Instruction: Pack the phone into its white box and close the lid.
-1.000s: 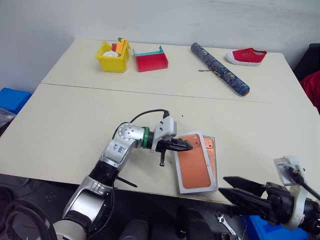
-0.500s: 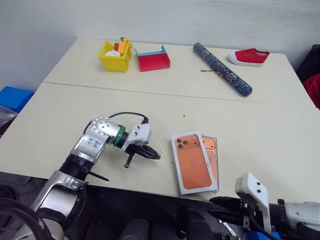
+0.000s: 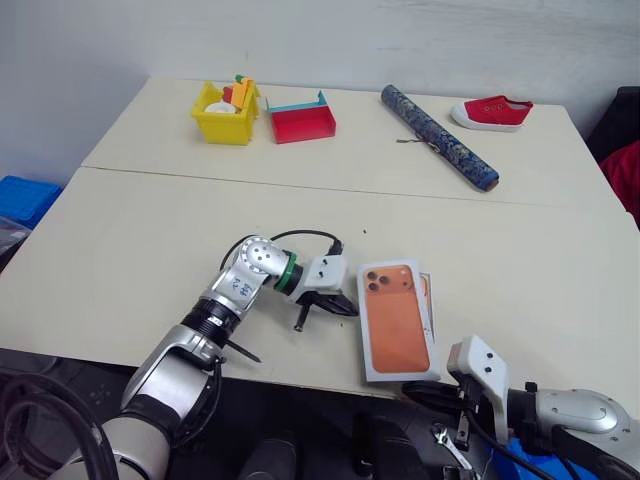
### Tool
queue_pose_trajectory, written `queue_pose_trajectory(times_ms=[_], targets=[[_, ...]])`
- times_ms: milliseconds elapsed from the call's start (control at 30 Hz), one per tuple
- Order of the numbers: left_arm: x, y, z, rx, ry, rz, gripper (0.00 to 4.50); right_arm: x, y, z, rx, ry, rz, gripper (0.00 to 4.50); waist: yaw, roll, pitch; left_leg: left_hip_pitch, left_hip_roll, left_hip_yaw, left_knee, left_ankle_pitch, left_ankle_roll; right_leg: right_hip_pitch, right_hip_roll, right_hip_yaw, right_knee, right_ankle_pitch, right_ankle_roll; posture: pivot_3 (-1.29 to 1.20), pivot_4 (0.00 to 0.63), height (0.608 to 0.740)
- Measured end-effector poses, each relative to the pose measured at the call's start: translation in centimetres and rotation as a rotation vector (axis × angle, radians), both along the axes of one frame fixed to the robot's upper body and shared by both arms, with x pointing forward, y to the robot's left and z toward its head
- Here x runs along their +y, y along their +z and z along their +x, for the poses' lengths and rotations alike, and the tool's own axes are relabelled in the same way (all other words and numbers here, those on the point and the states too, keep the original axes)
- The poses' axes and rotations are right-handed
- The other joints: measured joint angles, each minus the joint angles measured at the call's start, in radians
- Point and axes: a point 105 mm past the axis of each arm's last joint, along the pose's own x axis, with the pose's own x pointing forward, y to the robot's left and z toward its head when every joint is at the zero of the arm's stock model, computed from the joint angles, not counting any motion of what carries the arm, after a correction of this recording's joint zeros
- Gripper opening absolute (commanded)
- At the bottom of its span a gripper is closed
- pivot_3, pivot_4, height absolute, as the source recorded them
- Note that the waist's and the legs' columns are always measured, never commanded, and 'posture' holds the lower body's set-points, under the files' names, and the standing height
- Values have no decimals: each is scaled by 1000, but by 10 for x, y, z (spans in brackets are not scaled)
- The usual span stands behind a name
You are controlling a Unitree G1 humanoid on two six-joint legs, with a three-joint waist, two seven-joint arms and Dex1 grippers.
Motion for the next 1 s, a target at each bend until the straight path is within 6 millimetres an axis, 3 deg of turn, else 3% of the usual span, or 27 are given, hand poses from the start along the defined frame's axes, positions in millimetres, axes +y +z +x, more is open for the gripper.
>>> queue_pose_trajectory(times_ms=[167, 500, 633, 767, 867, 1000], targets=[[-10, 7, 8, -22, 13, -23, 0, -1, -2, 2, 3, -53, 12, 33, -1, 0, 0, 0, 0, 1, 0, 0, 0, 0, 0, 0, 0, 0, 0, 0, 150, 740], [1, 3, 9, 11, 20, -5, 0, 3, 4, -10, 31, -26, 54, 33, -1, 0, 0, 0, 0, 2, 0, 0, 0, 0, 0, 0, 1, 0, 1, 0, 150, 740], [8, 32, 3, 175, 20, -112, 0, 3, 32, -5, 2, -56, 201, 33, -4, 0, 0, 1, 0, 2, 1, 0, 1, 0, 0, 0, 1, 0, 1, 0, 150, 740], [-10, 50, 3, 249, 40, -203, 0, -2, 40, 5, -40, -86, 207, 33, 2, 0, 0, 0, 0, 1, 1, 0, 1, 0, 0, 1, 1, 0, 1, 0, 150, 740], [-28, 41, 3, 235, 62, -189, 0, -13, 29, 17, -57, -144, 134, 33, 2, -1, 0, 0, -1, 2, 1, 0, 1, 0, 0, 0, 1, 0, 1, 0, 150, 740], [-40, 11, 5, 201, 89, -94, 0, -16, 10, 25, -91, -136, 6, 33, -3, -1, 0, 2, -1, 7, 1, 0, 1, -1, 1, 3, 2, 1, 2, 0, 150, 740]])
